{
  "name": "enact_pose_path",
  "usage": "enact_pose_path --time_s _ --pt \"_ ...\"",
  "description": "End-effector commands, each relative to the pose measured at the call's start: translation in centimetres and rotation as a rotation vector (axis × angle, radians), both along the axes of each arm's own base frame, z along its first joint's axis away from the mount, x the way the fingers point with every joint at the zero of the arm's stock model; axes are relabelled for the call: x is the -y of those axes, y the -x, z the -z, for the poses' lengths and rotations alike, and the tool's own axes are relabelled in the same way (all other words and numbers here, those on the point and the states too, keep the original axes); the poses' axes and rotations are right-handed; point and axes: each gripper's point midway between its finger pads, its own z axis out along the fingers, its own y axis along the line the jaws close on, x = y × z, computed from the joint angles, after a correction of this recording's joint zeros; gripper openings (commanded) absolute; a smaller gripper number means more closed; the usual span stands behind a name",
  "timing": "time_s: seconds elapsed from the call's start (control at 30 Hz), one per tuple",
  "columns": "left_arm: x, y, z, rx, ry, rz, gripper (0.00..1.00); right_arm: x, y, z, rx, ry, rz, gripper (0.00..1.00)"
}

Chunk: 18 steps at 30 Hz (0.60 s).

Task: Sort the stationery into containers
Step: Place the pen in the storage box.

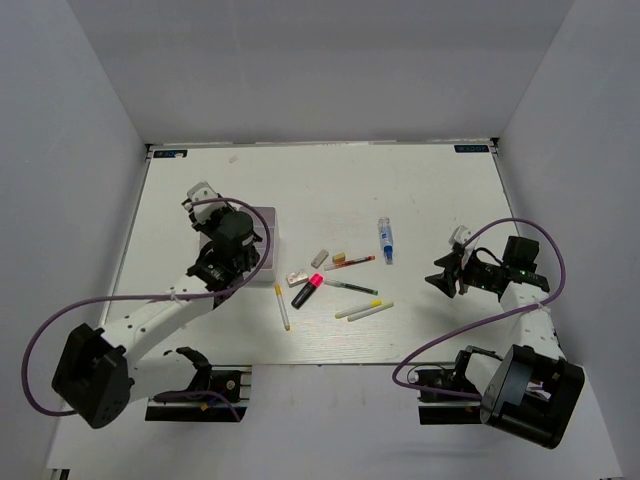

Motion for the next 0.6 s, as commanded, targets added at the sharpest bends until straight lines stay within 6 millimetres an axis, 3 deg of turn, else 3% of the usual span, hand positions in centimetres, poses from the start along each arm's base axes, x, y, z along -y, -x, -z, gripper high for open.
enact_pose_path --time_s 0.0,0.33,0.57 --pt "-0.5 -2.4 -2.2 0.044 0.048 0.002 0.00 -0.1 -0.4 -1.4 0.041 -0.001 -0.015 0.57" --pt "-1.7 -7.6 1.4 -0.045 0.027 0.002 0.00 0.1 -0.5 -1.4 0.027 -0.002 -0.006 0.57" --pt "-1.8 -8.4 4.0 -0.029 0.056 0.033 0.00 0.2 -0.6 -1.4 0.021 0.006 0.001 0.57"
